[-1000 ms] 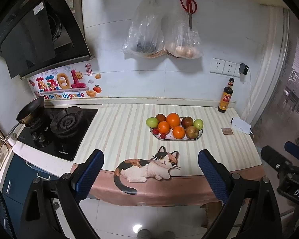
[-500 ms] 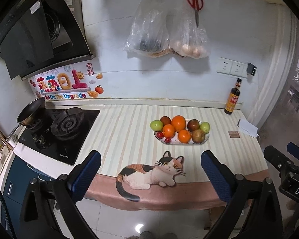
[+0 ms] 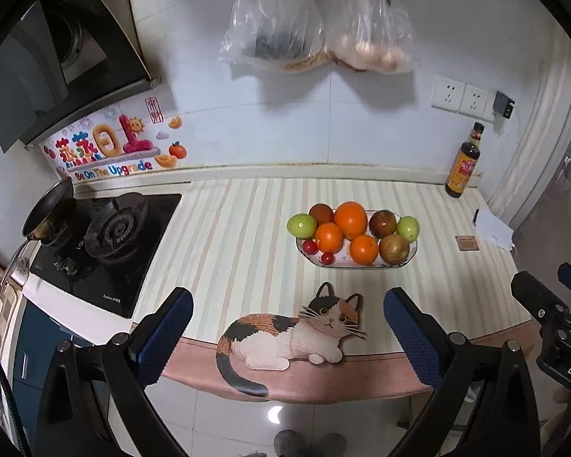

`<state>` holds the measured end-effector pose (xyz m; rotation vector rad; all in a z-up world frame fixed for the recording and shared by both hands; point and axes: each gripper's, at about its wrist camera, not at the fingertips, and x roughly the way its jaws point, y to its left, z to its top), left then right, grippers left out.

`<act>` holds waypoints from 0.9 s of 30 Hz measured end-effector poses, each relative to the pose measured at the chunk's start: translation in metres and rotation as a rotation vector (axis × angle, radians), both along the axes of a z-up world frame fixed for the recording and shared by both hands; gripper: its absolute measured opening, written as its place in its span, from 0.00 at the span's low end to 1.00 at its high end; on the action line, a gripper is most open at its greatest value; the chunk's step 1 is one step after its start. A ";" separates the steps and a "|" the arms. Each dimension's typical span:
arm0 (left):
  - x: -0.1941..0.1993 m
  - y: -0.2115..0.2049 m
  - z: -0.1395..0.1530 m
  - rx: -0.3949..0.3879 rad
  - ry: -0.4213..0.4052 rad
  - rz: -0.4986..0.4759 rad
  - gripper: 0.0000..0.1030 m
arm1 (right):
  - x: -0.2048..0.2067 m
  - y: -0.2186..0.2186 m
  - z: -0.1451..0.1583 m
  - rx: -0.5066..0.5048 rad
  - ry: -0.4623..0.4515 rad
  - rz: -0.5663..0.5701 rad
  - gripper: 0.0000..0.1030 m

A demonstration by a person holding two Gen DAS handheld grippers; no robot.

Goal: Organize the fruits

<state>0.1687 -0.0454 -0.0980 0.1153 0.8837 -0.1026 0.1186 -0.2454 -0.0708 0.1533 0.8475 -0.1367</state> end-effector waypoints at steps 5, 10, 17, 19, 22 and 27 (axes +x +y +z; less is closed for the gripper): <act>0.015 -0.004 -0.011 -0.003 0.036 0.005 1.00 | 0.016 -0.006 -0.015 0.022 0.035 -0.015 0.97; 0.026 -0.006 -0.020 -0.010 0.066 0.012 1.00 | 0.025 -0.007 -0.023 0.023 0.059 -0.015 0.97; 0.034 -0.006 -0.023 -0.012 0.078 0.013 1.00 | 0.034 -0.008 -0.033 0.032 0.089 -0.012 0.97; 0.035 -0.006 -0.023 -0.010 0.079 0.014 1.00 | 0.036 -0.008 -0.033 0.032 0.094 -0.008 0.97; 0.038 -0.007 -0.024 -0.015 0.081 0.015 1.00 | 0.038 -0.007 -0.034 0.030 0.100 -0.003 0.97; 0.039 -0.007 -0.026 -0.014 0.088 0.017 1.00 | 0.042 -0.008 -0.036 0.034 0.118 0.003 0.97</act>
